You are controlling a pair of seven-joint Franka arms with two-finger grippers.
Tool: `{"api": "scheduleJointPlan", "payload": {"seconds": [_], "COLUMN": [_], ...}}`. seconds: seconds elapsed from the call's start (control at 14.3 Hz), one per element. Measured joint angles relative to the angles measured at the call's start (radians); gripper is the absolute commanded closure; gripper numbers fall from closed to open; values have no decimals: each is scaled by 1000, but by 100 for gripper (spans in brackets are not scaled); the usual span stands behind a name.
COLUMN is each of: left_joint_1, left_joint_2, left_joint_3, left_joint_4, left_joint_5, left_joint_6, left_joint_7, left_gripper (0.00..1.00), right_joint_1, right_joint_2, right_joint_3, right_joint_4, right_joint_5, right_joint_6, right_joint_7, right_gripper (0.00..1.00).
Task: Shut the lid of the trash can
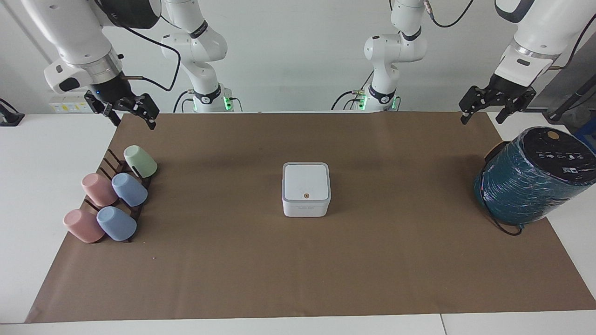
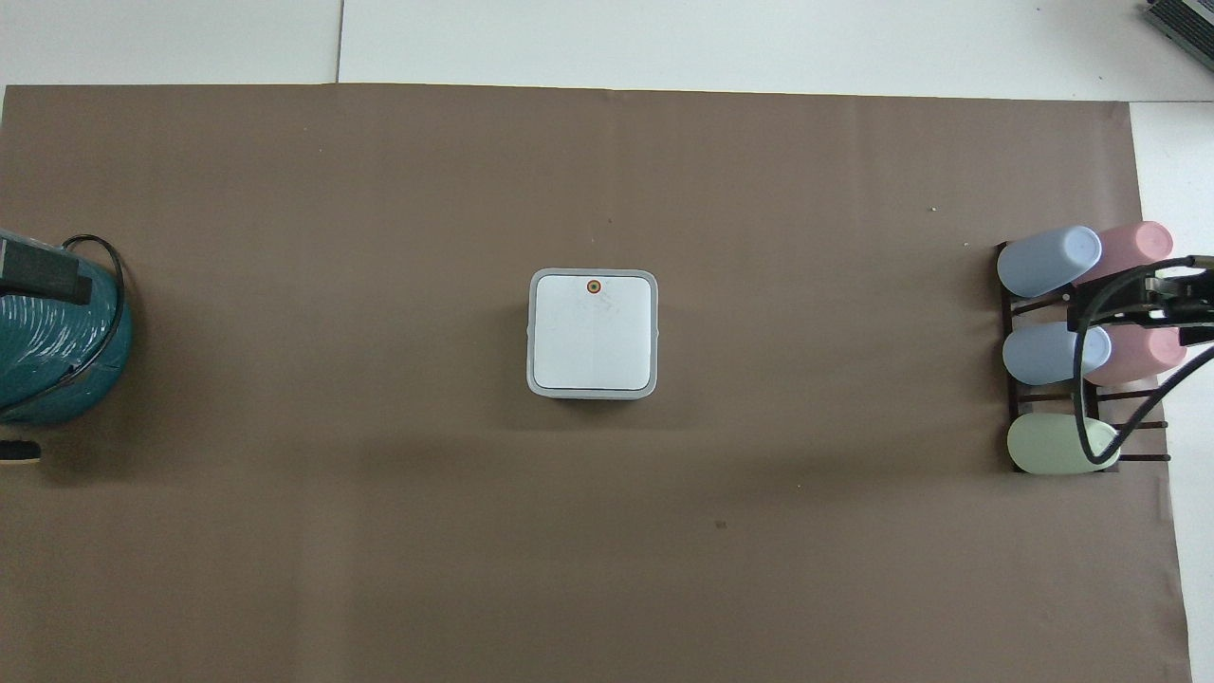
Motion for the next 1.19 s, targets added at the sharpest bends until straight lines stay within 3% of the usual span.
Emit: {"api": "scheduleJointPlan", "payload": {"seconds": [1.19], "left_joint_1": [25], "left_joint_2": [-9], "left_joint_3": [-75], "left_joint_4": [3], "left_joint_5": [-1], "left_joint_6": [-99], "left_joint_7": [0], "left_gripper": [0], "right_joint_1": [0], "right_joint_2": [0], "right_joint_3": [0], "right_joint_4": [0], "right_joint_5": [0], "right_joint_6": [0], "right_joint_7": [0], "right_gripper": [0]}}
